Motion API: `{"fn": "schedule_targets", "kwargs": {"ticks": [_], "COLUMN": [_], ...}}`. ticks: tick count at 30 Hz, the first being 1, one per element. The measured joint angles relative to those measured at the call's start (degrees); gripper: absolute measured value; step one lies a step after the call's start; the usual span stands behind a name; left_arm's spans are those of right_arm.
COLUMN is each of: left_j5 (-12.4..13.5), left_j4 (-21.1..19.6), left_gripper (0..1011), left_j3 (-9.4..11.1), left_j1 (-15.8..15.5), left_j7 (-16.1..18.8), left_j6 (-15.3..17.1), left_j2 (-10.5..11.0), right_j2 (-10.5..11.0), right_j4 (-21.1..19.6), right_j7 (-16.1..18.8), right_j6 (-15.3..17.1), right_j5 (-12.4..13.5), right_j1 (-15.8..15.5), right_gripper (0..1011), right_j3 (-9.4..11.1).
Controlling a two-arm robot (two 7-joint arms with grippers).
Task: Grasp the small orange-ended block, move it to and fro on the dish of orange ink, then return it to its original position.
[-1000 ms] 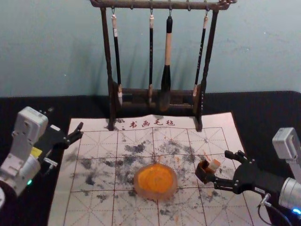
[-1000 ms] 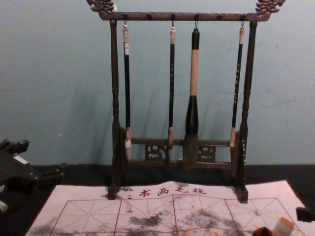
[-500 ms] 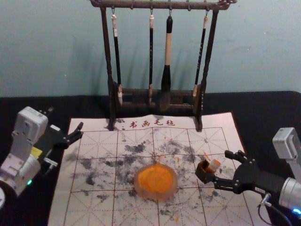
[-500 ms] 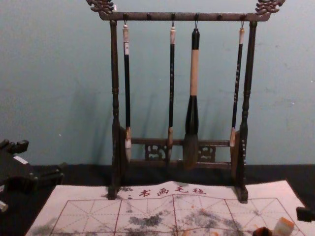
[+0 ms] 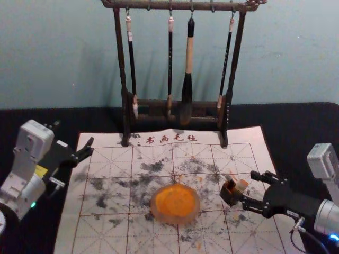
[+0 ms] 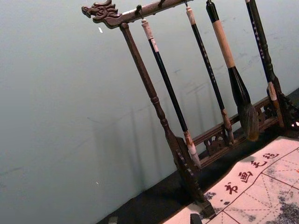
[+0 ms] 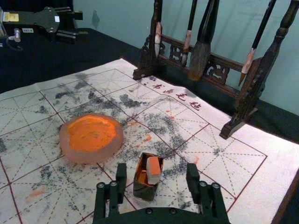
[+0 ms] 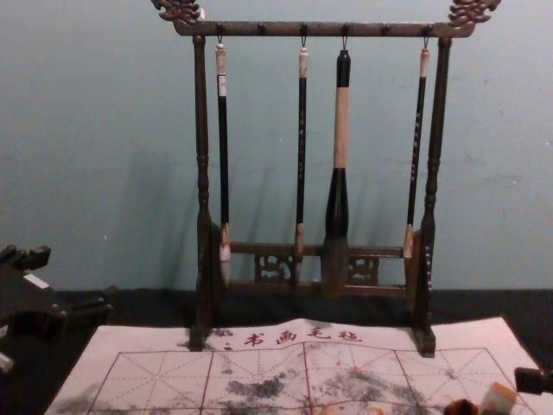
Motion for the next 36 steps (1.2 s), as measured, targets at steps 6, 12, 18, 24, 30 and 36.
{"fn": "schedule_targets", "kwargs": {"ticks": [6,12,18,24,30,36], "left_j5": [0.0,0.0,0.0,0.0,0.0,0.0], "left_j4": [0.0,0.0,0.0,0.0,0.0,0.0], "left_gripper": [1002,1001,1001,1001,1001,1001], "left_j3": [0.0,0.0,0.0,0.0,0.0,0.0], "left_j1": [0.0,0.0,0.0,0.0,0.0,0.0], "left_j7": [0.0,0.0,0.0,0.0,0.0,0.0], "left_j6": [0.0,0.0,0.0,0.0,0.0,0.0], "left_j2": [0.0,0.0,0.0,0.0,0.0,0.0], "right_j2": [0.0,0.0,0.0,0.0,0.0,0.0], "right_j4": [0.0,0.0,0.0,0.0,0.0,0.0], "right_j7": [0.0,0.0,0.0,0.0,0.0,0.0], "right_j6": [0.0,0.0,0.0,0.0,0.0,0.0], "right_j5": [0.03,0.04,0.04,0.03,0.03,0.03], "right_j1": [0.0,0.0,0.0,0.0,0.0,0.0], "right_gripper": [629,449,272,91,91,91], "right_j3": [0.0,0.0,0.0,0.0,0.0,0.0]}}
